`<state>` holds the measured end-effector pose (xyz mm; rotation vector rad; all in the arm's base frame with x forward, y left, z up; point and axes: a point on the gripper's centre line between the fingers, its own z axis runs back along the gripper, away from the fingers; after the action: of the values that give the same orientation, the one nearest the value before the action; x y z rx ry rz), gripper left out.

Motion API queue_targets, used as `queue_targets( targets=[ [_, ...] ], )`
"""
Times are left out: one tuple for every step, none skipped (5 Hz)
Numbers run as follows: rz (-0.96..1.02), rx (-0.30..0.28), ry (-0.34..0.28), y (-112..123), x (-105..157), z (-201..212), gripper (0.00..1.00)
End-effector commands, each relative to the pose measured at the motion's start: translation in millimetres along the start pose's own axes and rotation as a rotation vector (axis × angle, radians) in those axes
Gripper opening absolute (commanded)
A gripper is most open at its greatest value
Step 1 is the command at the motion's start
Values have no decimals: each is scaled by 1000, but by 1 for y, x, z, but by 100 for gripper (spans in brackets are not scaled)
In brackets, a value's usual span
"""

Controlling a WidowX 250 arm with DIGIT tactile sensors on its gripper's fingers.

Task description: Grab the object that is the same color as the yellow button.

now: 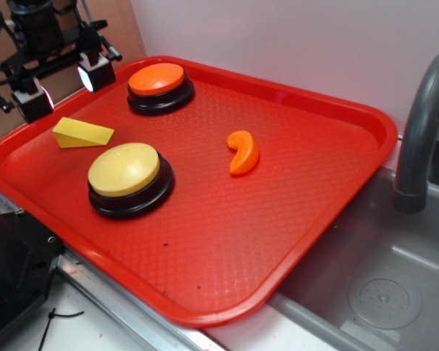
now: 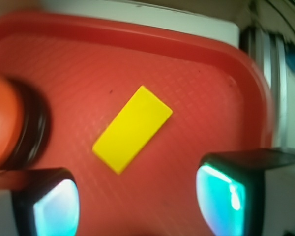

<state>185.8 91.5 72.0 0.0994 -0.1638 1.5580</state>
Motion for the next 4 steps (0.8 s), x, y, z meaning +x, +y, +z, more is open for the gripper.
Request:
queue_targets(
  targets=[
    [460,50,-21,16,9,-26,100],
    [527,68,-50,12,14,-39,100],
    [516,85,-77,11,16,-47,100],
    [510,94,-92,11,16,-52,100]
  ],
)
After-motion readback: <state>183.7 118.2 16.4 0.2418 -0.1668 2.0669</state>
